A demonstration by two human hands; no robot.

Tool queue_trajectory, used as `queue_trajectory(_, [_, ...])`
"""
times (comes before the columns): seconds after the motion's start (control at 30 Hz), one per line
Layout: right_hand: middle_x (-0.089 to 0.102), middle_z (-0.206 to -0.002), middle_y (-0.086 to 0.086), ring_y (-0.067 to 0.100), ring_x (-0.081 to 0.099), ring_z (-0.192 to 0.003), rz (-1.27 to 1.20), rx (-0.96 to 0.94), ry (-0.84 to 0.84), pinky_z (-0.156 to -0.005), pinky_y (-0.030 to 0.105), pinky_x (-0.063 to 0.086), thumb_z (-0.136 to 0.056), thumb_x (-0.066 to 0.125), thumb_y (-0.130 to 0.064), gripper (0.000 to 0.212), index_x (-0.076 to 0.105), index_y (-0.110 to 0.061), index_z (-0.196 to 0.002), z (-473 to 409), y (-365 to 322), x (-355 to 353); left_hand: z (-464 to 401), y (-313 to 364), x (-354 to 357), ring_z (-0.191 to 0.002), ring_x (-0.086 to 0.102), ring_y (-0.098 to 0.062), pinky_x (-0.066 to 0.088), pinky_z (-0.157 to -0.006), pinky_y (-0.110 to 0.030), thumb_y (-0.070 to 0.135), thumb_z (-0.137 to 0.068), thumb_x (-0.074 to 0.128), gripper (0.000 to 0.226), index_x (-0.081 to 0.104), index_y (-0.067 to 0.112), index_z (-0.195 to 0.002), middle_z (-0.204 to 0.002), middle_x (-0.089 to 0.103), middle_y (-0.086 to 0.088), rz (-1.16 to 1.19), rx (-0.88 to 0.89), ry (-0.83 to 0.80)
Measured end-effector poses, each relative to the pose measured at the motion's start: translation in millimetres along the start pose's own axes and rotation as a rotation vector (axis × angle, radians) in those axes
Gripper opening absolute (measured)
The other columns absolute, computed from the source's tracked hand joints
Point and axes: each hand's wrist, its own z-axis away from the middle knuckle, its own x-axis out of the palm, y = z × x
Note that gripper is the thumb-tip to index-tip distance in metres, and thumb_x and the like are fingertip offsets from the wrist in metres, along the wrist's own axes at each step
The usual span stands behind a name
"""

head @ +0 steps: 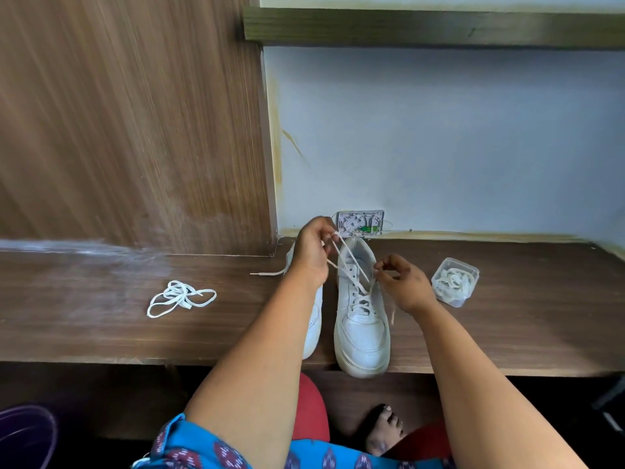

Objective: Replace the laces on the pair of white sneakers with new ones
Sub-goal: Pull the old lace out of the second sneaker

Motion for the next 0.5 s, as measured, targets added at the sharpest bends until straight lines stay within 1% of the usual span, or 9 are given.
queue_trajectory(0.03, [0.065,-0.083,-0.018,0.006,0.059,-0.076,0.012,-0.002,-0.004,-0.062,0.019,0.042,-0.087,0.057,-0.019,0.007,0.063,-0.024,-0.088,-0.5,0.1,0.5,0.3,3.7,-2.2,-0.044,0.044,-0.001,0.032,-0.056,-0.025,0.006,-0.083,0.046,0.038,0.053,0.016,-0.047,-0.042,0.047,0.009,-0.214,0.066,-0.014])
queue_trajectory(0.07, [0.066,-0.085,-0.018,0.006,0.059,-0.078,0.02,-0.004,-0.008,-0.065,0.023,0.041,-0.087,0.058,-0.02,0.007,0.063,-0.024,-0.088,-1.1,0.5,0.8,-1.1,0.0,-5.0,-0.055,0.049,-0.001,0.038,-0.065,-0.026,0.019,-0.084,0.051,0.034,0.059,0.015,-0.052,-0.047,0.052,0.01,-0.54,0.152,-0.062])
queue_trajectory(0.13, [0.067,-0.088,-0.015,0.011,0.061,-0.081,0.017,-0.005,-0.01,-0.068,0.025,0.042,-0.087,0.059,-0.02,0.006,0.063,-0.024,-0.089,-2.8,1.3,0.7,-7.0,-18.3,-10.2,-0.098,0.042,-0.006,0.036,-0.09,-0.03,0.05,-0.081,0.062,0.029,0.071,0.024,-0.074,-0.085,0.056,0.008,-1.216,0.311,-0.162])
queue_trajectory(0.2, [0.068,-0.09,-0.011,0.012,0.061,-0.083,-0.006,0.0,-0.012,-0.067,0.024,0.042,-0.086,0.06,-0.019,0.005,0.064,-0.022,-0.088,-3.1,1.3,0.4,-8.6,-33.0,-9.1,-0.115,0.028,-0.015,0.031,-0.098,-0.035,0.058,-0.077,0.067,0.033,0.07,0.034,-0.1,-0.114,0.043,0.002,-1.503,0.35,-0.312])
queue_trajectory(0.3, [0.069,-0.089,-0.009,0.01,0.06,-0.081,-0.022,0.0,-0.011,-0.065,0.018,0.041,-0.085,0.06,-0.017,0.006,0.064,-0.021,-0.087,-1.8,-0.9,0.9,-12.9,-41.5,-7.1,-0.118,0.032,-0.024,0.036,-0.094,-0.037,0.045,-0.084,0.067,0.02,0.071,0.032,-0.098,-0.12,0.041,0.0,-1.624,0.441,-0.404])
queue_trajectory(0.37, [0.068,-0.089,-0.011,0.011,0.059,-0.082,-0.015,-0.001,-0.007,-0.065,0.018,0.041,-0.086,0.06,-0.017,0.006,0.063,-0.022,-0.088,-0.6,-1.1,0.8,-16.0,-46.2,-5.0,-0.116,0.034,-0.023,0.038,-0.093,-0.035,0.036,-0.085,0.069,0.012,0.073,0.026,-0.089,-0.114,0.043,0.002,-1.488,0.435,-0.378])
queue_trajectory(0.4, [0.067,-0.089,-0.011,0.011,0.059,-0.083,-0.02,0.004,-0.002,-0.065,0.02,0.041,-0.086,0.06,-0.018,0.005,0.063,-0.022,-0.087,0.0,-0.6,0.4,-15.8,-44.4,-2.2,-0.115,0.037,-0.022,0.039,-0.092,-0.032,0.031,-0.085,0.07,0.008,0.073,0.023,-0.085,-0.111,0.043,0.002,-1.28,0.391,-0.326])
queue_trajectory(0.43, [0.067,-0.089,-0.012,0.011,0.058,-0.083,-0.033,0.014,0.002,-0.066,0.02,0.041,-0.087,0.06,-0.02,0.004,0.063,-0.023,-0.087,0.6,-0.1,-0.3,-11.8,-35.2,0.9,-0.111,0.043,-0.021,0.043,-0.087,-0.03,0.023,-0.086,0.068,0.007,0.07,0.019,-0.08,-0.105,0.047,0.003,-0.963,0.302,-0.237])
queue_trajectory(0.5, [0.067,-0.091,-0.013,0.01,0.059,-0.086,-0.053,0.024,-0.006,-0.067,0.02,0.042,-0.088,0.061,-0.023,0.003,0.062,-0.024,-0.086,0.9,0.4,-1.3,-4.9,-9.4,2.0,-0.086,0.053,-0.016,0.043,-0.066,-0.024,0.01,-0.084,0.059,0.018,0.063,0.014,-0.067,-0.081,0.059,0.005,-0.175,0.078,-0.128])
